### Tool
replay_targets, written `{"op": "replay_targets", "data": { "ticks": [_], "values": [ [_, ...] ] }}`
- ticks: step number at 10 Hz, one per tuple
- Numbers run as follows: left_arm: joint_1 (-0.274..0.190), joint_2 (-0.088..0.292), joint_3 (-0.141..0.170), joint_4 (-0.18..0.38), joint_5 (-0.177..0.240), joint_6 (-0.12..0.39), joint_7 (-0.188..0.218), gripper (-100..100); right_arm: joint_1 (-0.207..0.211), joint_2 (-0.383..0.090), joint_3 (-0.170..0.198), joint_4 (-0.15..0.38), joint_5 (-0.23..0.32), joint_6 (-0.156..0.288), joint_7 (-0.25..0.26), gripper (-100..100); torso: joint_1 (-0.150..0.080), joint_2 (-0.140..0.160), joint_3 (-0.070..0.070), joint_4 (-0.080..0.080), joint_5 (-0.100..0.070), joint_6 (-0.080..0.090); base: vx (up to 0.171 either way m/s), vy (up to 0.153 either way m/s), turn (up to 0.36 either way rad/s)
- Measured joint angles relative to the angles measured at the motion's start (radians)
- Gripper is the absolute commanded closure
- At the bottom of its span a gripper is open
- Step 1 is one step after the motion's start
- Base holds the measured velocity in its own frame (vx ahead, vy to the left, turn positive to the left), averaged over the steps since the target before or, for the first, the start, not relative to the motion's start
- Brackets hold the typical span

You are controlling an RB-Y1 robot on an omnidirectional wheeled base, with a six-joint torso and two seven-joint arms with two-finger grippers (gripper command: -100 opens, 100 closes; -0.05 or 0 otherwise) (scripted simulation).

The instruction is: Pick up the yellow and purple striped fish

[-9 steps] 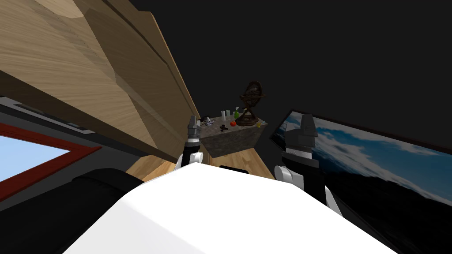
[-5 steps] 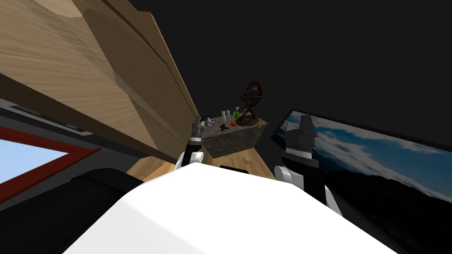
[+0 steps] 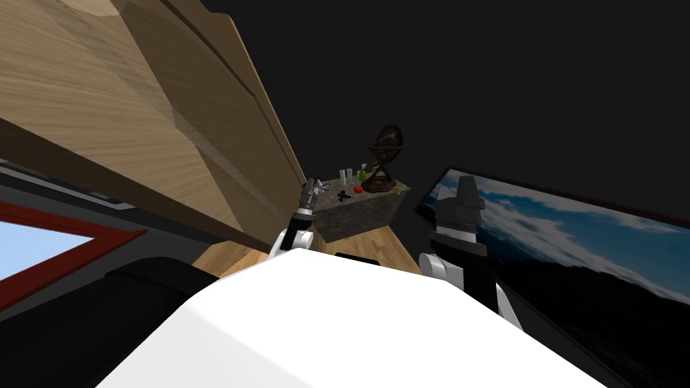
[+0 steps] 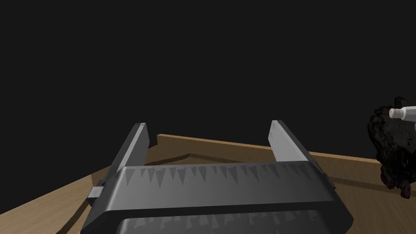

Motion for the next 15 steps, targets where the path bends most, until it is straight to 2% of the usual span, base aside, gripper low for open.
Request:
{"op": "replay_targets", "data": {
  "ticks": [5, 11, 15],
  "values": [
    [-0.027, 0.021, -0.053, 0.001, 0.005, 0.127, 0.034, -100, 0.0, 0.0, 0.0, 0.0, 0.0, 0.0, 0.0, 0, 0.001, 0.0, 0.0, 0.0, 0.0, 0.0, 0.007, 0.05, -0.029],
    [-0.064, 0.025, -0.121, 0.018, 0.005, 0.282, 0.074, -100, 0.0, 0.0, 0.0, 0.0, 0.0, 0.0, 0.0, 0, 0.0, 0.0, 0.0, 0.0, 0.0, 0.0, 0.007, 0.049, -0.038],
    [-0.089, 0.035, -0.144, 0.025, 0.012, 0.383, 0.102, -100, 0.0, 0.0, 0.0, 0.0, 0.0, 0.0, 0.0, 0, -0.001, 0.0, 0.0, 0.0, 0.0, 0.0, 0.007, 0.032, -0.035]
  ]
}}
